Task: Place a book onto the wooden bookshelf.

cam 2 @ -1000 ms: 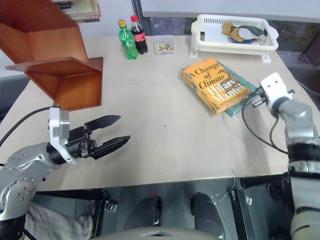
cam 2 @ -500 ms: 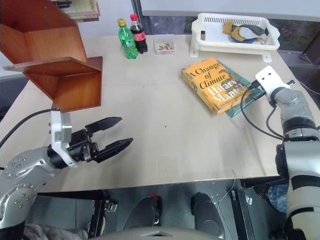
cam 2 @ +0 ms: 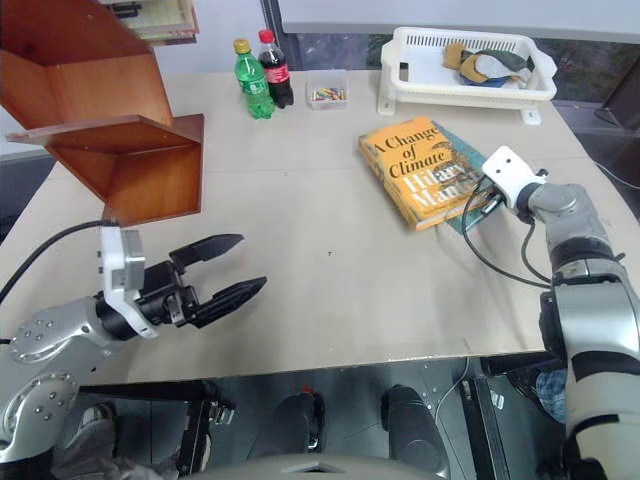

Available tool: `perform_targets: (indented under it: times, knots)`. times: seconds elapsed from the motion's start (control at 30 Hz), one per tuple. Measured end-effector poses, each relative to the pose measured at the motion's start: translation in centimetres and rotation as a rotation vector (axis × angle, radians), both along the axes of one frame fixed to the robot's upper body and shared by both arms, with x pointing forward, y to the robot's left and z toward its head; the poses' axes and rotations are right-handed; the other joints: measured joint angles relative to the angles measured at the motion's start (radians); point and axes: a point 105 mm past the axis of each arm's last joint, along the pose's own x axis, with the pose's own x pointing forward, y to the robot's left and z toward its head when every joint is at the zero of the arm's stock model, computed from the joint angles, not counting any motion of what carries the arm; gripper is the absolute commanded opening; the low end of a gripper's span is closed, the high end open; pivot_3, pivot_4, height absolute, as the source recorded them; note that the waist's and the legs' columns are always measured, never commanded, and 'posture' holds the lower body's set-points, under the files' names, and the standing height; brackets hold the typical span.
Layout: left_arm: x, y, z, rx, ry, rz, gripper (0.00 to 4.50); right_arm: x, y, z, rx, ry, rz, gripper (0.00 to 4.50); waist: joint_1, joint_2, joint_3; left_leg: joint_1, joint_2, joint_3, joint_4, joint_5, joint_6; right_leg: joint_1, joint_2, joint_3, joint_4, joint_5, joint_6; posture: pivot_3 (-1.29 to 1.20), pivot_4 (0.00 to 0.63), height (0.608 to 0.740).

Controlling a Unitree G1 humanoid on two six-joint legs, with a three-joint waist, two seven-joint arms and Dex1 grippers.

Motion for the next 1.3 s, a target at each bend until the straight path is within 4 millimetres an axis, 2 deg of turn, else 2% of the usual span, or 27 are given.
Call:
perform_targets:
  times: [0.13,0.27,0.47,0.67,0.77,0.8,0.87,0.9,0.97,1.03,1.1,1.2,1.23,1.3]
  knots:
    - [0.5,-0.1,0.8,-0.003,-0.034,-0.013,4.5,-0.8,1.1,-0.5,0.042,0.002,0.091,0.04,-0.001,-0.001,-0.001,0.001,0.0,0.0,0.0,0.0,0.0,0.001,0.0,0.0,0.001,0.0,0.0,0.0,0.15,0.74]
    - [1.1,-0.4,0.6,-0.004,-0.022,-0.039,4.5,-0.7,1.1,-0.6,0.041,-0.054,0.057,0.04,-0.003,-0.001,-0.001,0.002,0.0,0.001,0.001,0.0,0.0,0.001,0.0,0.001,0.001,0.0,0.0,0.0,0.15,0.74]
    - [1.2,-0.9,0.4,0.0,-0.013,-0.059,4.5,-0.6,-1.7,-0.4,0.051,-0.11,-0.115,0.04,0.007,0.0,0.0,0.001,-0.001,0.0,0.001,0.0,0.0,0.001,0.0,0.0,0.001,0.0,0.0,0.0,0.15,0.74]
    - [3.4,-1.6,0.3,-0.067,0.011,0.054,4.5,-1.4,-3.4,-0.5,0.09,-0.151,-0.197,0.04,0.007,0.0,0.0,0.0,-0.001,0.0,0.001,0.0,0.0,0.001,-0.001,0.001,0.001,0.0,0.001,0.0,0.15,0.74]
    - [4.6,-2.5,-0.1,-0.128,0.072,0.106,4.5,-2.3,-2.8,0.0,0.117,-0.18,-0.147,0.89,0.006,0.0,0.0,-0.001,-0.001,-0.001,0.002,0.0,0.0,0.001,0.0,0.0,0.002,0.0,0.001,0.0,0.15,0.74]
    - [5.2,-2.7,-0.1,-0.165,0.109,0.116,4.5,-3.0,-2.7,0.3,0.131,-0.199,-0.134,1.56,0.007,0.0,0.0,-0.001,-0.001,-0.001,0.002,0.0,0.0,0.0,-0.001,0.0,0.002,0.0,0.001,0.0,0.15,0.74]
    - [5.5,-2.9,0.0,-0.187,0.133,0.12,4.5,-3.5,-2.5,0.5,0.146,-0.209,-0.13,2.27,0.005,0.0,0.0,0.0,-0.001,-0.001,0.001,0.0,0.0,0.0,0.0,0.0,0.002,0.0,0.001,0.0,0.15,0.74]
    - [6.2,-3.0,-0.1,-0.2,0.176,0.137,4.5,-4.6,-2.4,0.7,0.166,-0.223,-0.133,2.86,0.007,0.0,0.0,0.0,-0.001,-0.002,0.001,0.0,0.0,0.0,0.0,-0.001,0.003,0.0,0.001,0.0,0.15,0.74]
    - [6.7,-3.0,-0.3,-0.198,0.209,0.154,4.5,-5.1,-2.2,0.9,0.175,-0.227,-0.13,3.57,0.007,0.0,0.0,-0.001,-0.001,-0.002,0.002,0.0,0.0,0.0,0.0,-0.001,0.003,0.0,0.001,0.0,0.15,0.74]
    - [7.6,-3.2,-0.7,-0.216,0.284,0.146,4.5,-6.7,-2.2,0.8,0.184,-0.226,-0.137,4.46,0.008,0.0,0.0,0.0,-0.001,-0.002,0.002,0.0,0.0,0.0,0.0,-0.001,0.003,0.0,0.001,0.0,0.15,0.74]
    - [8.0,-3.7,-0.5,-0.218,0.304,0.111,4.5,-7.4,-2.2,0.5,0.167,-0.218,-0.151,4.49,0.011,0.0,0.0,-0.001,-0.001,-0.002,0.003,0.0,0.0,0.0,0.0,-0.002,0.003,0.0,0.001,0.0,0.15,0.74]
    - [7.8,-4.8,-0.5,-0.186,0.3,0.034,4.5,-7.5,-3.3,0.1,0.095,-0.205,-0.208,4.49,0.003,0.0,0.0,0.0,-0.002,0.001,0.003,0.0,0.0,0.0,0.0,0.002,0.002,0.0,0.001,0.0,0.15,0.74]
    - [7.8,-4.9,-0.6,-0.18,0.305,0.024,4.5,-7.4,-3.6,0.0,0.081,-0.202,-0.224,3.9,0.001,0.0,0.0,0.001,-0.001,0.001,0.003,0.0,0.0,0.0,0.0,0.003,0.002,0.0,0.001,0.0,0.15,0.74]
    - [7.9,-4.7,-0.9,-0.168,0.305,0.027,4.5,-7.0,-3.6,-0.6,0.086,-0.173,-0.246,3.11,0.0,0.0,0.0,0.001,0.0,0.0,0.002,0.0,0.0,0.0,0.002,0.002,0.003,0.0,0.001,0.0,0.15,0.74]
